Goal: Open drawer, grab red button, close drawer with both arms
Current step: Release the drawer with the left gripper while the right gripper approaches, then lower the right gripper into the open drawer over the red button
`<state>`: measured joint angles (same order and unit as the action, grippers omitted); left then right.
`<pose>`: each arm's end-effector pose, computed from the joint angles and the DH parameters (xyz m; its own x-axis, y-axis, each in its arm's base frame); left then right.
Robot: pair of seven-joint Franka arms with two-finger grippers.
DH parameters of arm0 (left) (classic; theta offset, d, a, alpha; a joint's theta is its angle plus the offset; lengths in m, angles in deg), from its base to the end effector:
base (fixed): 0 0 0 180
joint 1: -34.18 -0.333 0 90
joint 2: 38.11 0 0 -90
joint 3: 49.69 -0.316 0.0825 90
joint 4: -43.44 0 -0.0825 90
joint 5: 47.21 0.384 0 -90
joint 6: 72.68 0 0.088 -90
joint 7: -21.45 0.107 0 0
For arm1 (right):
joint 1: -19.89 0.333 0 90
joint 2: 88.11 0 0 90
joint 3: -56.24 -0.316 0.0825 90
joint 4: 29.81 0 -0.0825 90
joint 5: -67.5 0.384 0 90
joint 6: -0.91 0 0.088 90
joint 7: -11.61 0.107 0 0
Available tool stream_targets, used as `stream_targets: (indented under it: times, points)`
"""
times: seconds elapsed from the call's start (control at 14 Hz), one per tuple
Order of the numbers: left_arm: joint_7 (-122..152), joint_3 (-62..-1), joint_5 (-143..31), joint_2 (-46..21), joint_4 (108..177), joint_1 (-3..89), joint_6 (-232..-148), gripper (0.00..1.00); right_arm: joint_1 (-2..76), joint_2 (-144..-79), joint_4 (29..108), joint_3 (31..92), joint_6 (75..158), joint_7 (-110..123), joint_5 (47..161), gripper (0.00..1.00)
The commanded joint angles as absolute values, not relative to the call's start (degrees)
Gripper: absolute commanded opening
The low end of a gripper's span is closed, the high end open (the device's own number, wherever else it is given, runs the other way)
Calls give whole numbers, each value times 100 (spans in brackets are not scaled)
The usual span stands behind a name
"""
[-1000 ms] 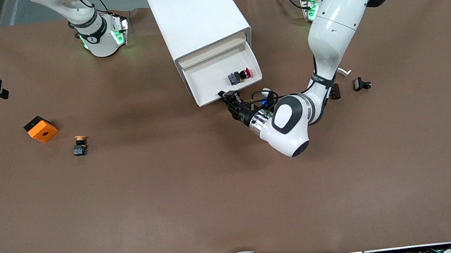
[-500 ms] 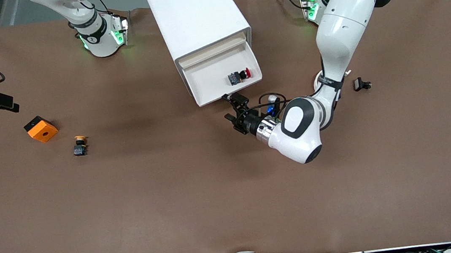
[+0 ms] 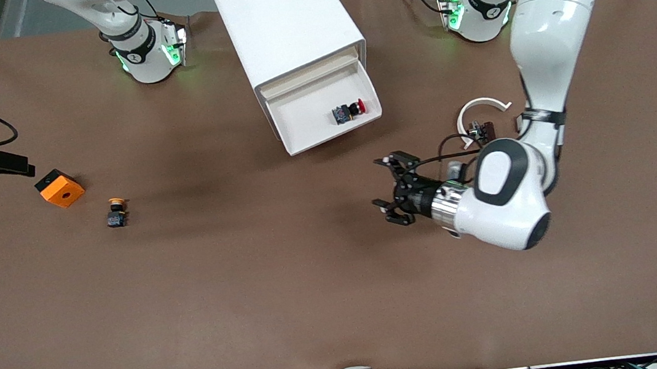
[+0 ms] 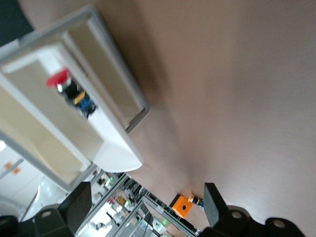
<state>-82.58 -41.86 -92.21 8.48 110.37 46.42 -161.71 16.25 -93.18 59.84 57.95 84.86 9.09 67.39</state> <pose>0.6622 -0.2929 0.3190 -0.2775 0.7523 -0.5975 0.8121 -0.1486 -0.5642 0.5636 -0.0523 0.5696 0.9812 -0.0483 -0.1868 -0.0499 -0.9987 -0.0037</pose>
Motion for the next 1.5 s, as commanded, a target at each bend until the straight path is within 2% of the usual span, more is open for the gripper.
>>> stream_targets:
  times: [0.0,0.36,0.57,1.0,1.14,1.43]
  points:
    - [-7631,-4160,-8522,629,11102,4534,-16013,100,1698,-9347,5861,5730,8406,1272,6680,100]
    - [-6472,-4116,-6580,163,11155,4587,-15864,100,2479,-9347,5879,5721,8406,3609,6811,100]
    - [-5120,-4072,-5234,-311,11234,4552,-15785,100,3322,-9347,5870,5712,8415,5364,6907,100]
    - [-2938,-4134,-4836,-1094,11278,4078,-15617,100,4808,-9470,5738,5721,8739,8425,7320,100]
    - [-2463,-4134,-4661,-1279,11287,4016,-15609,100,5239,-9750,5668,5721,8862,9497,7339,100]
    - [-1171,-4134,-4168,-1552,11305,3902,-15459,100,5942,-10759,4870,5721,9126,11133,7435,100]
